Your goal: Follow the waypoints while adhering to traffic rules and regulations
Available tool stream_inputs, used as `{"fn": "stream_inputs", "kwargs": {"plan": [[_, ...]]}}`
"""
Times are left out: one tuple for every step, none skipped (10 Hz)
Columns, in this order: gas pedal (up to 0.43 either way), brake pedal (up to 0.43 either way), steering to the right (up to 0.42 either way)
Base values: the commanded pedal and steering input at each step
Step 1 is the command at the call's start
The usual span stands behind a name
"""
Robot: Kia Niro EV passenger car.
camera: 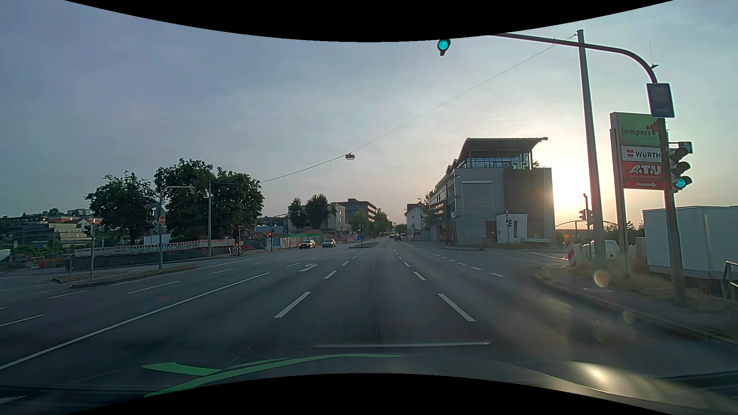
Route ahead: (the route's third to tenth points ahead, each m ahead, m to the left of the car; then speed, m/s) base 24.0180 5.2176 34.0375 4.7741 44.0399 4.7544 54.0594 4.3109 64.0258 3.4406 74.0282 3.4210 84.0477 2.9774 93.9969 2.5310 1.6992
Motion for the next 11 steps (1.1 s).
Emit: {"fn": "stream_inputs", "kwargs": {"plan": [[0.390,0.000,-0.010],[0.390,0.000,-0.011],[0.390,0.000,-0.012],[0.390,0.000,-0.011],[0.390,0.000,-0.011],[0.421,0.000,-0.011],[0.429,0.000,-0.011],[0.449,0.000,-0.011],[0.449,0.000,-0.010],[0.449,0.000,-0.004],[0.449,0.000,0.003]]}}
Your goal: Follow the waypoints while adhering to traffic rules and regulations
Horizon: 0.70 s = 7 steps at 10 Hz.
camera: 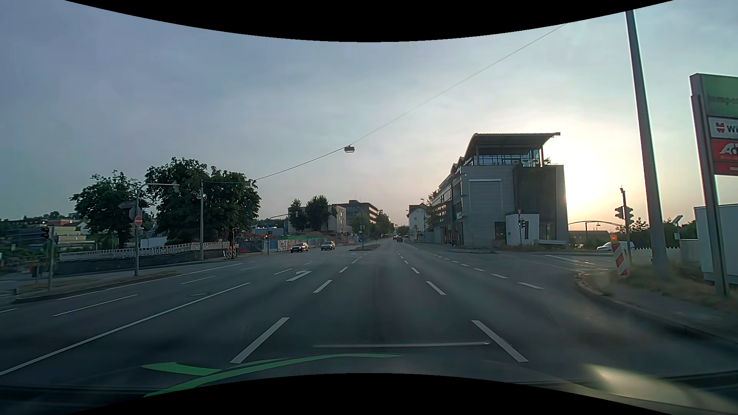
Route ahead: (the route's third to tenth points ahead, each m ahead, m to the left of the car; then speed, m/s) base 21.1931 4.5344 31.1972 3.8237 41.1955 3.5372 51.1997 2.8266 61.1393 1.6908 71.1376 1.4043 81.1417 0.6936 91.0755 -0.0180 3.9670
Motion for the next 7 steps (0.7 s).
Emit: {"fn": "stream_inputs", "kwargs": {"plan": [[0.449,0.000,0.004],[0.449,0.000,0.005],[0.449,0.000,0.005],[0.449,0.000,0.006],[0.449,0.000,0.007],[0.449,0.000,0.007],[0.449,0.000,0.007]]}}
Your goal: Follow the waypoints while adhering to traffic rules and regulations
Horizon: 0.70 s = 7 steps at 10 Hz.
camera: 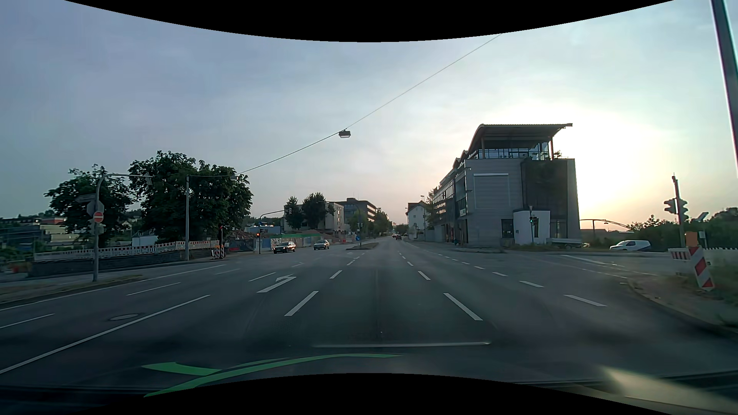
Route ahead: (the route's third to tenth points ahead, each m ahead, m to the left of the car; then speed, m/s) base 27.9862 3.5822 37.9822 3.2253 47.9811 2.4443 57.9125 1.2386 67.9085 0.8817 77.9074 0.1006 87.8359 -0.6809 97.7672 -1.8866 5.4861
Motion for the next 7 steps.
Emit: {"fn": "stream_inputs", "kwargs": {"plan": [[0.449,0.000,0.008],[0.449,0.000,0.008],[0.449,0.000,0.009],[0.449,0.000,0.011],[0.449,0.000,0.014],[0.449,0.000,0.015],[0.449,0.000,0.015]]}}
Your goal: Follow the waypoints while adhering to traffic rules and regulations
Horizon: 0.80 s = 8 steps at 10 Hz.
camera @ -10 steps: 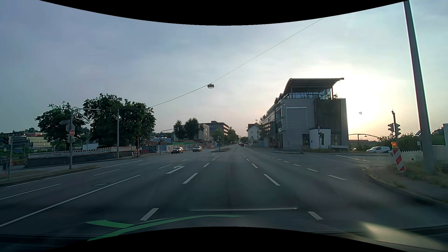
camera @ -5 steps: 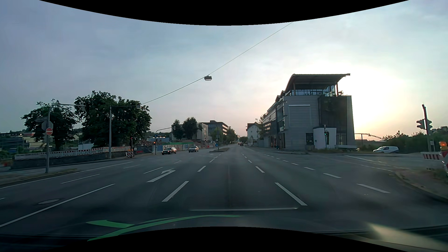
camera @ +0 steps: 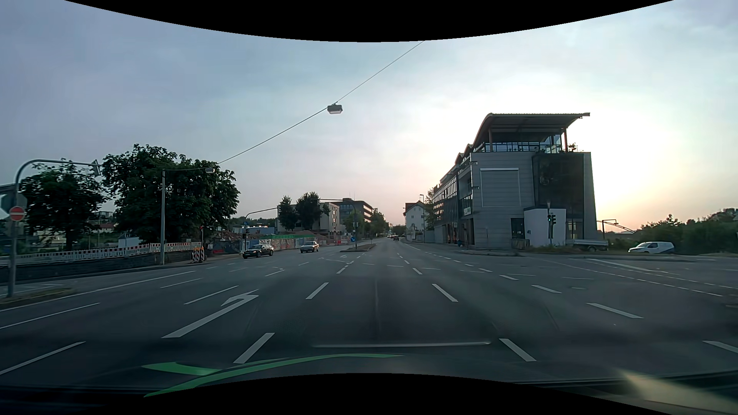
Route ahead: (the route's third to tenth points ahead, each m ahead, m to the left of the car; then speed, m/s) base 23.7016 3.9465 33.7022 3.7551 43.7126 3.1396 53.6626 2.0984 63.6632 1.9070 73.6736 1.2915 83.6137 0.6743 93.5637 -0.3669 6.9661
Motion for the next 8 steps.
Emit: {"fn": "stream_inputs", "kwargs": {"plan": [[0.449,0.000,0.016],[0.449,0.000,0.016],[0.449,0.000,0.016],[0.441,0.000,0.016],[0.441,0.000,0.016],[0.441,0.000,0.015],[0.441,0.000,0.016],[0.441,0.000,0.015]]}}
